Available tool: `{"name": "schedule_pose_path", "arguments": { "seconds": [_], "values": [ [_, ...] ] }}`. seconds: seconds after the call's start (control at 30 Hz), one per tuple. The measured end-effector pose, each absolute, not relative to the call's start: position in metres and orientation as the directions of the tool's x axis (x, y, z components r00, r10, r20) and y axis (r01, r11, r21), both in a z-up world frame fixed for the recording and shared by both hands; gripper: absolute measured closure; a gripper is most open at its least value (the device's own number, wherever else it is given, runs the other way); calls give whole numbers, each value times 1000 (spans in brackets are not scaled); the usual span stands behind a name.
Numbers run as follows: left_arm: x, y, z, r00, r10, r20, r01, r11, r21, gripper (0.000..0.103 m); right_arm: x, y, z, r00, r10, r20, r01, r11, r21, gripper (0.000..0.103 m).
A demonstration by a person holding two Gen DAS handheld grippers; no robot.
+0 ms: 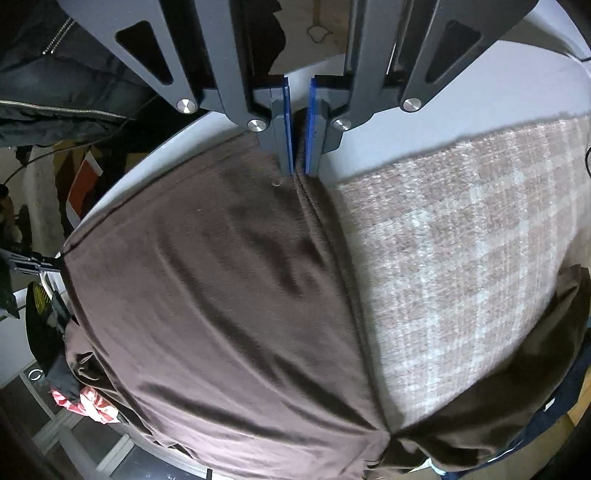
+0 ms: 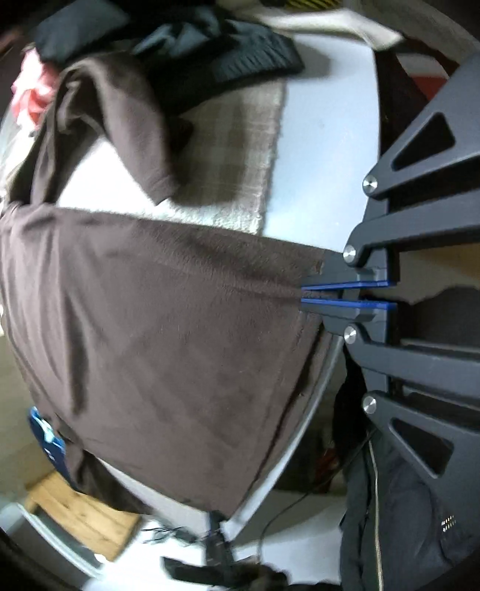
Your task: Fold clothes
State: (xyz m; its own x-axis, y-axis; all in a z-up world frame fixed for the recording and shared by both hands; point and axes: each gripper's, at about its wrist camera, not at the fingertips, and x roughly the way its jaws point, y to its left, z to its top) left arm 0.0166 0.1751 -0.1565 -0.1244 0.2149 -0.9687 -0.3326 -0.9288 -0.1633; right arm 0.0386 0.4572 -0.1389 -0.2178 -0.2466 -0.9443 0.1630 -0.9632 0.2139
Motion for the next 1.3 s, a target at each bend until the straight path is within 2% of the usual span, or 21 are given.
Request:
{"name": "schedule_pose_path", "arguments": {
  "seconds": [0.07, 0.17, 0.27, 0.4, 0.47, 0.63, 0.8, 0.97, 1.03, 1.07, 1.17, 1.23, 1.3],
  "values": [
    [18, 170, -146, -140, 207, -968, -332, -931, -151, 98, 44, 462, -121, -251, -261, -932, 165, -960, 224, 99],
    [30, 163, -120, -199, 263, -944, -330, -925, -188, 98, 53, 474, -110, -290, -269, -918, 147, -961, 236, 99],
    [33, 162, -141, -152, 255, -955, -317, -928, -197, 98, 59, 475, -122, -259, -237, -936, 137, -969, 207, 99],
    [37, 174, -136, -165, 264, -950, -338, -920, -197, 98, 63, 478, -103, -298, -222, -928, 143, -972, 187, 99],
    [36, 177, -131, -177, 282, -943, -350, -913, -208, 98, 59, 481, -114, -283, -176, -943, 132, -981, 144, 99],
    [31, 184, -163, -111, 219, -969, -368, -915, -165, 97, 53, 468, -150, -195, -96, -976, 165, -984, 64, 96],
    [34, 172, -149, -123, 163, -979, -354, -929, -110, 85, 56, 479, -120, -165, -109, -980, 154, -984, 84, 89],
    [20, 116, -99, -271, 56, -961, -268, -963, 20, 68, 39, 486, -40, -337, -151, -929, 164, -981, 100, 79],
    [4, 57, -81, -334, 2, -943, -228, -971, 79, 59, 17, 477, -12, -405, -185, -895, 180, -976, 120, 63],
    [-5, 46, -76, -359, -15, -933, -216, -971, 99, 57, 10, 471, 1, -435, -204, -877, 193, -973, 130, 60],
    [-35, 8, -69, -412, -39, -911, -187, -974, 126, 53, -24, 436, 39, -503, -252, -827, 243, -959, 144, 59],
    [-55, -5, -73, -421, -37, -906, -191, -973, 128, 47, -57, 410, 60, -528, -302, -794, 289, -943, 166, 58],
    [-80, -18, -88, -397, -49, -917, -185, -974, 132, 46, -87, 373, 72, -533, -324, -782, 327, -931, 163, 57]
  ]
}}
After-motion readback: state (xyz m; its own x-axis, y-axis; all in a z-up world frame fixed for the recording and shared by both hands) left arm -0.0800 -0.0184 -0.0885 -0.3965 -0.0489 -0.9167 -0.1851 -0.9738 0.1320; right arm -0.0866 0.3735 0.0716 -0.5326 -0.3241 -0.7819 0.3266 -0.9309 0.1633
